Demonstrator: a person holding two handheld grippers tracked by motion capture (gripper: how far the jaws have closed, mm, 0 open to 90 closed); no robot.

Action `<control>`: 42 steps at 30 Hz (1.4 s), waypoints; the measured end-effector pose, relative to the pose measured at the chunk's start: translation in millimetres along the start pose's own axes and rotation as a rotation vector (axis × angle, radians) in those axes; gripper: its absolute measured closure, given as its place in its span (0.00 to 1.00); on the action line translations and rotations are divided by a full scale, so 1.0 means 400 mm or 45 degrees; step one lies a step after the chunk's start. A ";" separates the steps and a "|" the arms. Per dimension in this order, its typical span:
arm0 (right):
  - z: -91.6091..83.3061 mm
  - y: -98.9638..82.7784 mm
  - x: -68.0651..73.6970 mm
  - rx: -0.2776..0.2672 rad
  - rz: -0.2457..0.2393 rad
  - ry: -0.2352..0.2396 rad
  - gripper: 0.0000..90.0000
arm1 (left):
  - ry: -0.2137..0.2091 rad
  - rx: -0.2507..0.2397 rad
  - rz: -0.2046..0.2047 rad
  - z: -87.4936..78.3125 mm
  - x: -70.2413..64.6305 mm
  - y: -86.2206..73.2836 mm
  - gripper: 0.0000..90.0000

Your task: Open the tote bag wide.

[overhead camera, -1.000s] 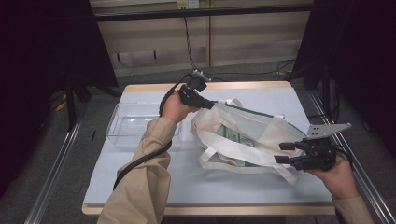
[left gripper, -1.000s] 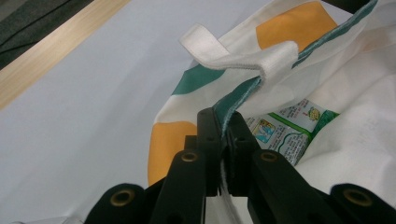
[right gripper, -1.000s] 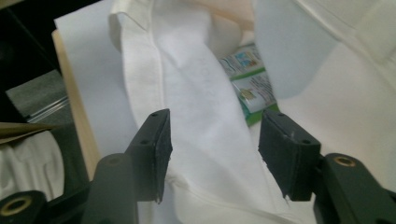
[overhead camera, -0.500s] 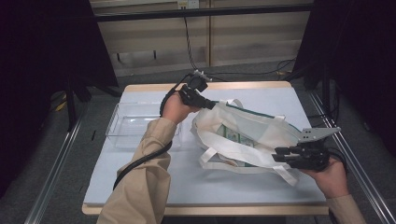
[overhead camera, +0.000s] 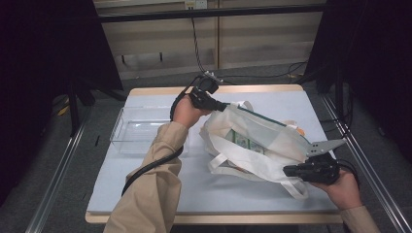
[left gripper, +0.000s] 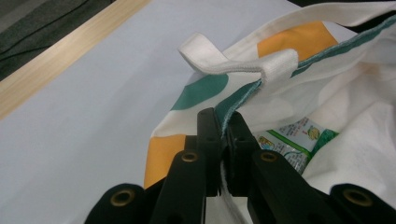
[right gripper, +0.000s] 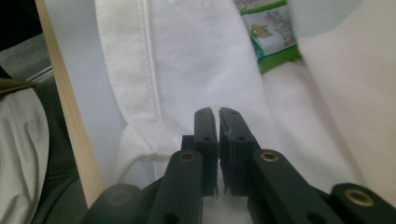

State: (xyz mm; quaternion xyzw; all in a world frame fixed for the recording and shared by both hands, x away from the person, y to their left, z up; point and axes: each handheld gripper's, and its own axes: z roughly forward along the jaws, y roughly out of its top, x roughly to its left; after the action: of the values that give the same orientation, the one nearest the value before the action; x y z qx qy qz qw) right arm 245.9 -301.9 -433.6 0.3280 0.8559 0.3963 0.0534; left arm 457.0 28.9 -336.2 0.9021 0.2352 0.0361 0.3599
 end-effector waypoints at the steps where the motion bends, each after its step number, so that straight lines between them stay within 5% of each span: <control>1: 0.002 -0.001 0.001 0.005 -0.008 0.007 0.98 | 0.013 -0.011 -0.012 0.002 0.000 0.000 0.97; 20: 0.045 -0.017 0.005 0.093 -0.028 0.080 1.00 | 0.064 -0.076 -0.086 0.027 0.015 0.018 0.97; 31: 0.027 0.000 -0.015 -0.089 0.043 -0.049 0.99 | 0.024 -0.061 -0.065 0.022 0.005 -0.001 0.97; 32: 0.028 0.004 -0.015 -0.093 0.044 -0.056 0.99 | 0.021 -0.043 -0.037 0.019 0.008 -0.002 0.97; 42: 0.051 0.037 -0.027 -0.100 0.095 -0.188 0.97 | 0.010 -0.059 -0.050 0.015 -0.008 -0.015 0.97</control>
State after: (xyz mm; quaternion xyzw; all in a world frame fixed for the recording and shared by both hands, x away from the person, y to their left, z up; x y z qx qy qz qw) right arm 269.1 -288.5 -438.8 0.3856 0.8207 0.4058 0.1144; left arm 453.2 27.5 -344.3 0.8886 0.2534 0.0379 0.3805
